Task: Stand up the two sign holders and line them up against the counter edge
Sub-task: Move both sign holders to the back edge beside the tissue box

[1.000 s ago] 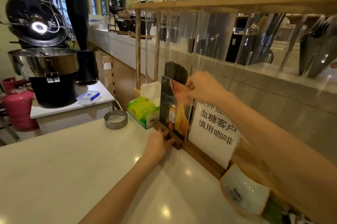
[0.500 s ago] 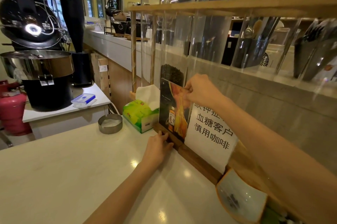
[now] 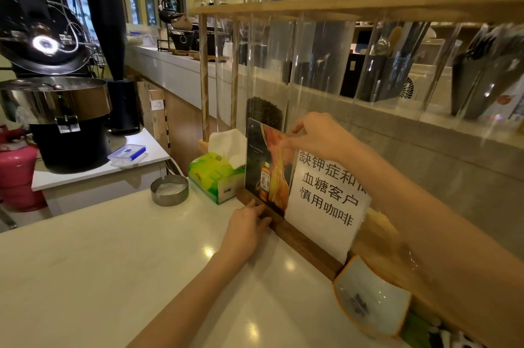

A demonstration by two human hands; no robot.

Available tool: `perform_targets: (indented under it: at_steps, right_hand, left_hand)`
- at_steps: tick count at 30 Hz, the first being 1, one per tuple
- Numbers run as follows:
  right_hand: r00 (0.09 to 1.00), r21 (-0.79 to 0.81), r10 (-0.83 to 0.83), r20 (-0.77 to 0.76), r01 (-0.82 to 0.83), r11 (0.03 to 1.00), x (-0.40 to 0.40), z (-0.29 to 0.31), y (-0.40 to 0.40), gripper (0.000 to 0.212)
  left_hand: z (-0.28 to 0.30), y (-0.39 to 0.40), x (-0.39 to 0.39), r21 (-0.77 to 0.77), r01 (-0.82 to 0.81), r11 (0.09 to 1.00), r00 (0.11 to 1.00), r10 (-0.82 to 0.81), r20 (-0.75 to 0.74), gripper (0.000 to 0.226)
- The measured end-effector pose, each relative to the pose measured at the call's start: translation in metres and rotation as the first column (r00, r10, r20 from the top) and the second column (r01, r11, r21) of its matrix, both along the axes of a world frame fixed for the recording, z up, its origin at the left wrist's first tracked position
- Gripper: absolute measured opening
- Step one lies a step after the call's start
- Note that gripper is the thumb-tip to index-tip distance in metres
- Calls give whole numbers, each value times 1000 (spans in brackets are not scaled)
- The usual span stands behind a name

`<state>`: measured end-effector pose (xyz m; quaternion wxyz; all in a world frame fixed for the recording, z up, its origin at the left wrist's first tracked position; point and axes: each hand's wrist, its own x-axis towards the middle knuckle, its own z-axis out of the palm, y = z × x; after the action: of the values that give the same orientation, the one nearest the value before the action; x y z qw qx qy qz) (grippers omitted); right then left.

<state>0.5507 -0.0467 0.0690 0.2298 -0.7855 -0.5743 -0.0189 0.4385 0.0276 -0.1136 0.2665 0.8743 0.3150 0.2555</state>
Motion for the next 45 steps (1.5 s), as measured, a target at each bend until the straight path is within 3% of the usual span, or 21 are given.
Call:
perform_targets:
  at_steps: [4, 10, 17, 27, 35, 45]
  right_hand:
    - [999, 34, -38, -21, 38, 999, 10, -2, -32, 37]
    - [993, -36, -111, -41, 109, 993, 13, -14, -67, 25]
    - [986, 16, -151, -66, 152, 988, 8, -25, -71, 26]
    - [985, 24, -154, -82, 156, 987, 9, -25, -71, 26]
    - [983, 19, -159, -90, 161, 987, 11, -25, -71, 27]
    - [985, -28, -100, -140, 97, 995, 14, -21, -75, 25]
  left_hand:
    - [3, -15, -5, 158, 103, 982, 994, -106, 16, 29]
    - [-4, -24, -6, 189, 85, 978, 993, -67, -99, 31]
    - [-7, -27, 4, 258, 69, 964, 980, -17, -199, 28]
    - [-11, -21, 11, 358, 74, 931, 985, -13, -170, 28]
    - [-14, -19, 12, 365, 77, 928, 983, -10, -184, 29]
    - [3, -20, 8, 233, 210, 950, 913, -105, -393, 36]
